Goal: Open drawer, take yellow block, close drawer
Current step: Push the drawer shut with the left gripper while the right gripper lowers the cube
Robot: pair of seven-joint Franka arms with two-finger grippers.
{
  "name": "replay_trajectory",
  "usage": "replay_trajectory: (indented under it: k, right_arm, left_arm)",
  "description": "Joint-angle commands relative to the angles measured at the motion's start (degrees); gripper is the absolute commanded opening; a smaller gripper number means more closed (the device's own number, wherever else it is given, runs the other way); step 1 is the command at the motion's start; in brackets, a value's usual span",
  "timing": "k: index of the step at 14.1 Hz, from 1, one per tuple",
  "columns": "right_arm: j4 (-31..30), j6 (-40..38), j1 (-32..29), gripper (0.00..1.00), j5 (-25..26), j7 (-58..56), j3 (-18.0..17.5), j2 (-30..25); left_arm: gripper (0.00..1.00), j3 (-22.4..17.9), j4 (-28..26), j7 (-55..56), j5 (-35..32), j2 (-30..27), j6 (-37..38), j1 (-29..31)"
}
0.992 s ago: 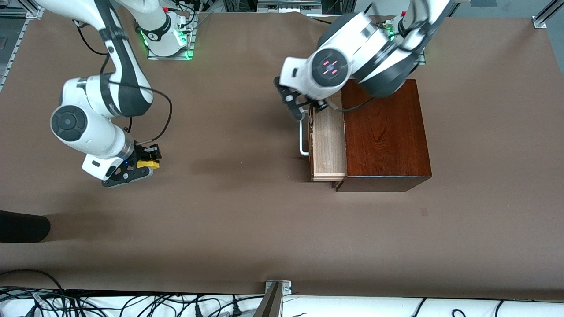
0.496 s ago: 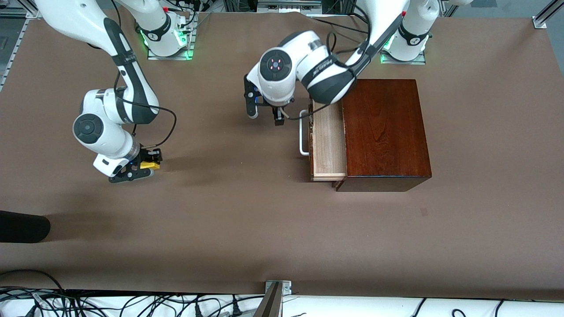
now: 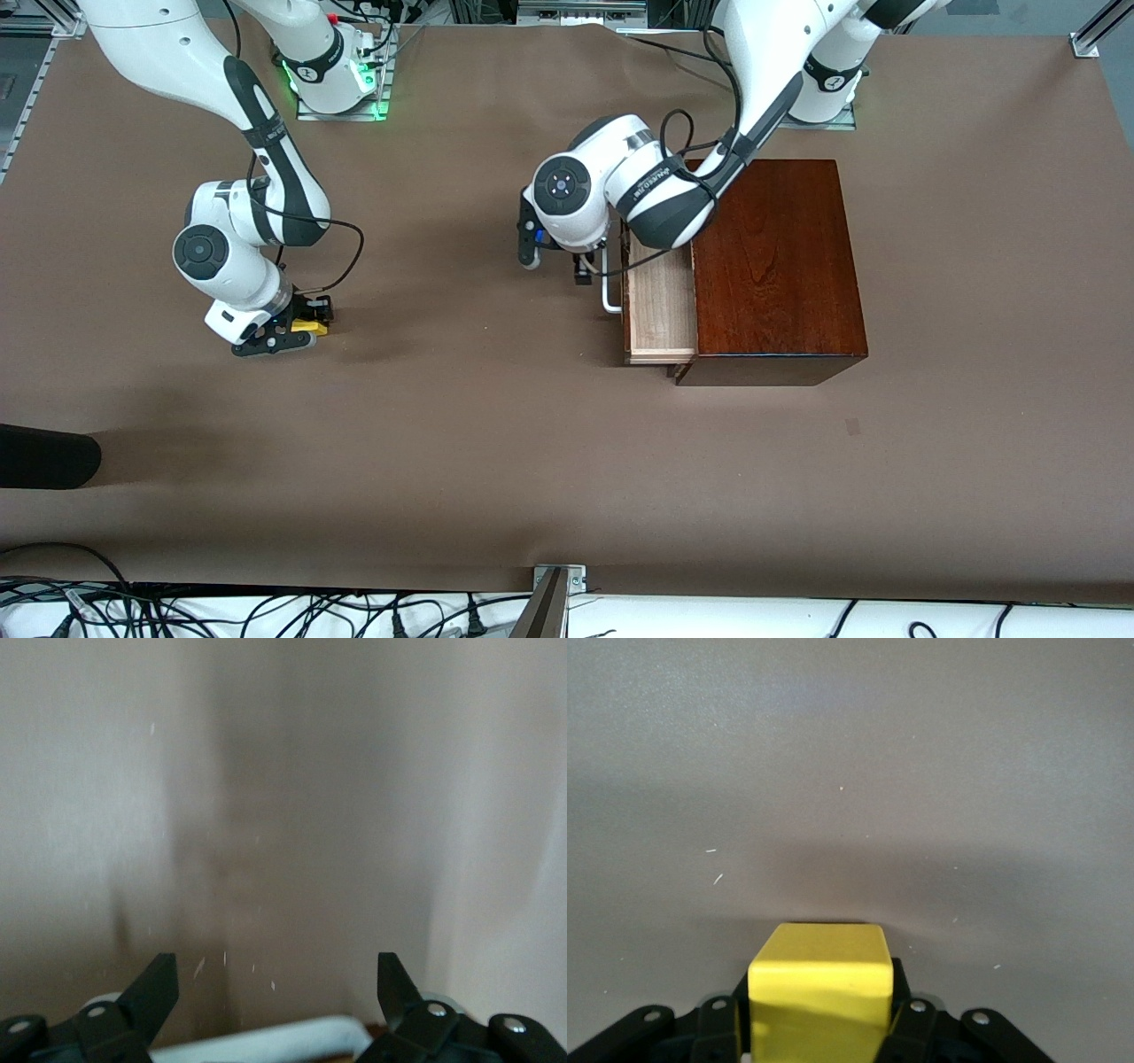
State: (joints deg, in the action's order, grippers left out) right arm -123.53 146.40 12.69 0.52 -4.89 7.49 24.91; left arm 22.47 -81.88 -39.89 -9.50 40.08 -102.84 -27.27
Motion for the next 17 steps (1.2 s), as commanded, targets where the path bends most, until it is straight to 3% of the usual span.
replay_trajectory:
  k: [1,2,6,12,17]
  right_arm:
    - [-0.7,1.0,-0.7,0.84,-0.3,0.4,-0.4,-0.4]
    - [-0.7,0.9,-0.7,1.00,-0.3,0.4,-0.4,-0.4]
    - [1.3,-2.5,-0.7,1.00,-0.2,-0.2,-0.7,-5.2]
    - [22.3,-33.0,-0.7,1.00,-0.3,-0.4,-3.5,-12.0]
    - [25.6,-47.2,-0.6,1.00,-1.4,-0.9,-3.5,-22.5]
  left_arm:
    - [1.00,0.3,-0.8,-1.5,-1.8,-1.8,4.5,2.4]
    - [1.00,0.3,-0.7,-1.5,-1.8,-1.8,5.6,2.8]
    - [1.00,0.3,-0.6,-1.5,-1.9,-2.0,11.0,5.4]
    - [1.00,0.3,-0.6,-1.4,-1.9,-3.0,13.5,7.1]
    - [1.00,0.3,-0.6,-1.1,-1.9,-3.3,14.1,7.1]
